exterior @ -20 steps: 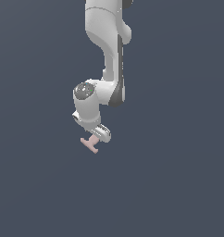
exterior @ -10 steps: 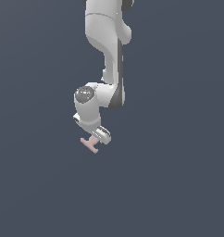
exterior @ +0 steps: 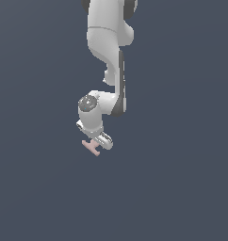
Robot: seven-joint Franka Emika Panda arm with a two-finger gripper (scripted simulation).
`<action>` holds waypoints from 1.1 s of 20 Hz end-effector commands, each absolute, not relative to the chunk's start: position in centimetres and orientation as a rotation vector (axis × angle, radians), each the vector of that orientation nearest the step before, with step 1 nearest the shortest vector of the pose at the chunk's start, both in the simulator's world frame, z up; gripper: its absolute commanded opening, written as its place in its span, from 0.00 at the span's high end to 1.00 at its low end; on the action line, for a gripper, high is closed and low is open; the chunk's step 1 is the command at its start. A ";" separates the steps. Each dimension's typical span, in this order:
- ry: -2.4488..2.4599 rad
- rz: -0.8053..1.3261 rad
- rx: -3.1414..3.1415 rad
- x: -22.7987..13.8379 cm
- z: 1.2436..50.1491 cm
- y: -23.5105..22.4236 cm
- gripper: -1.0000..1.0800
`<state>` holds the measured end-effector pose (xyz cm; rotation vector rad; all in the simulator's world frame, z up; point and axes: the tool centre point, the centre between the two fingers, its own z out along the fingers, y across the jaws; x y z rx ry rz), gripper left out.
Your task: Pick up the object and move it to a goal position.
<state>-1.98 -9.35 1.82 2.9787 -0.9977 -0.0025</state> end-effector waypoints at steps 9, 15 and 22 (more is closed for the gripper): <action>-0.998 0.000 2.979 -1.9 1.7 -9.4 1.00; -0.998 0.001 2.979 -1.9 2.3 -9.5 1.00; -0.999 0.000 2.979 -1.6 5.7 -10.6 1.00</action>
